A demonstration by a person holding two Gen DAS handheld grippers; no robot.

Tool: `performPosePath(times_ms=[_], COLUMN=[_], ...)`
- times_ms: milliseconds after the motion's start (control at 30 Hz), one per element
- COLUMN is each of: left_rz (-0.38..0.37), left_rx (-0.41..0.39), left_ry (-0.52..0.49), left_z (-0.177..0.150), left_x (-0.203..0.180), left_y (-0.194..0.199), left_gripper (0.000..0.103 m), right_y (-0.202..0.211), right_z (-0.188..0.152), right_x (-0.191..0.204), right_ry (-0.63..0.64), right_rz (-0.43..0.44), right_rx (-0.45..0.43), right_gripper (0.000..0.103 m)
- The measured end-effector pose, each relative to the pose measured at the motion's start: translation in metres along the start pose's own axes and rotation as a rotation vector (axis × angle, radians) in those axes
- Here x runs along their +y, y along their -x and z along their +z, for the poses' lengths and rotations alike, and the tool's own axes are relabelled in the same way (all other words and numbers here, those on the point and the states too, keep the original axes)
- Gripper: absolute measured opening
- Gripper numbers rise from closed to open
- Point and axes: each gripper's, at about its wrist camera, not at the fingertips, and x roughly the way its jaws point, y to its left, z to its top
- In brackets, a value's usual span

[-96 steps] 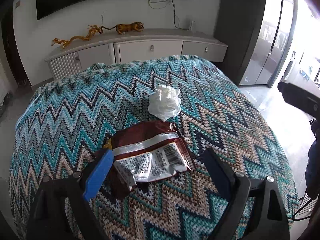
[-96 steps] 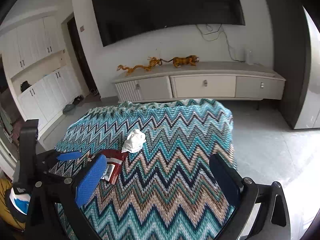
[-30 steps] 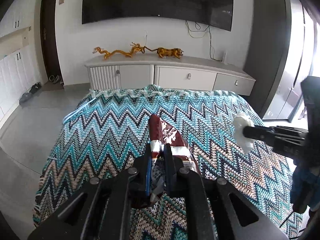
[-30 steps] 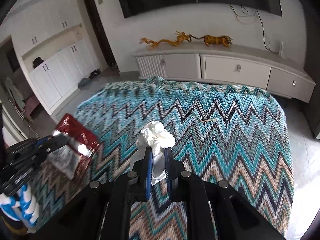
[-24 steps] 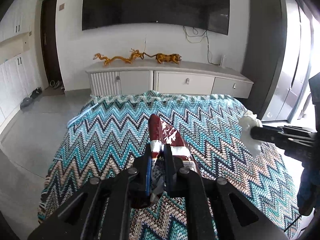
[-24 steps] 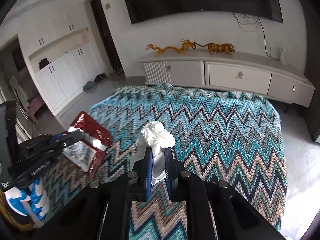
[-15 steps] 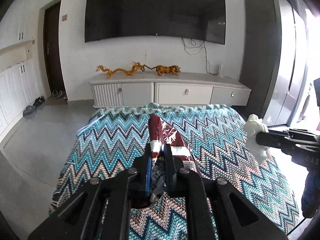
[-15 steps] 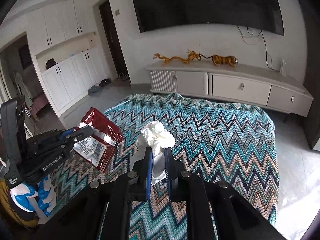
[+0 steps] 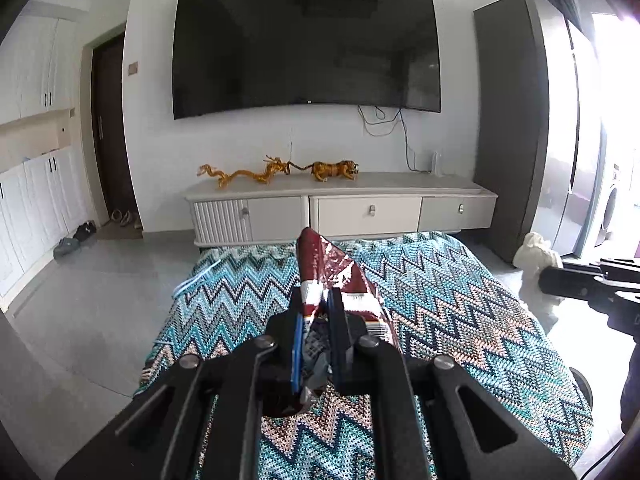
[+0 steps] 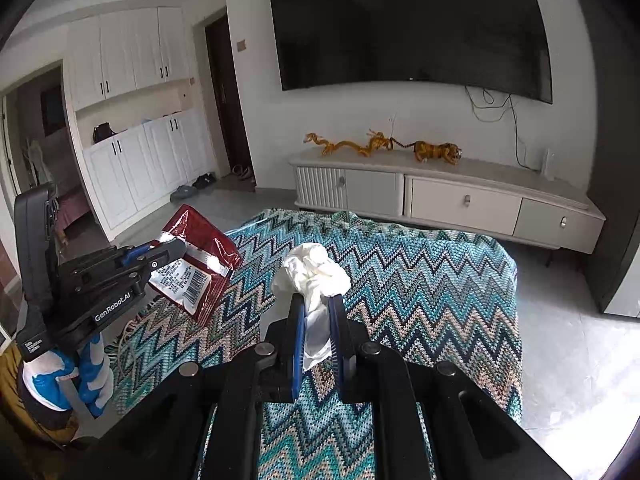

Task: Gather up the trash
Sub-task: 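Carry the snack bag and tissue over the bin and open both grippers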

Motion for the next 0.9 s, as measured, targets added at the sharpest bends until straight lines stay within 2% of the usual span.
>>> performPosePath(times_ms=[300, 500, 633, 900], left_rz=[-0.005, -0.061, -0.161, -0.472], left_rx=[-0.012, -0.013, 0.004, 0.097], left_ry=[-0.068, -0.155, -0.226, -0.366], left_z=[0.009, 0.019, 0.025, 0.028], left_x=[-0.025, -0.061, -0.101, -0.229], left_y=[0.001, -0.003, -0.01, -0.028], left_gripper=[0.01, 0.01, 0.01, 0.01], right_y=[0.018, 0.039, 0.063, 0.134], right_z=[-0.01, -0.023, -0.04, -0.101], right_x=[-0.028, -0.056, -0.085, -0.158], right_ry=[-0.048, -0.1, -0.153, -0.317], right_rz=[-0.018, -0.065, -0.133, -0.347], right_rx=[-0.037, -0.062, -0.08, -0.075], right_gripper=[0.011, 0.011, 0.011, 0.011])
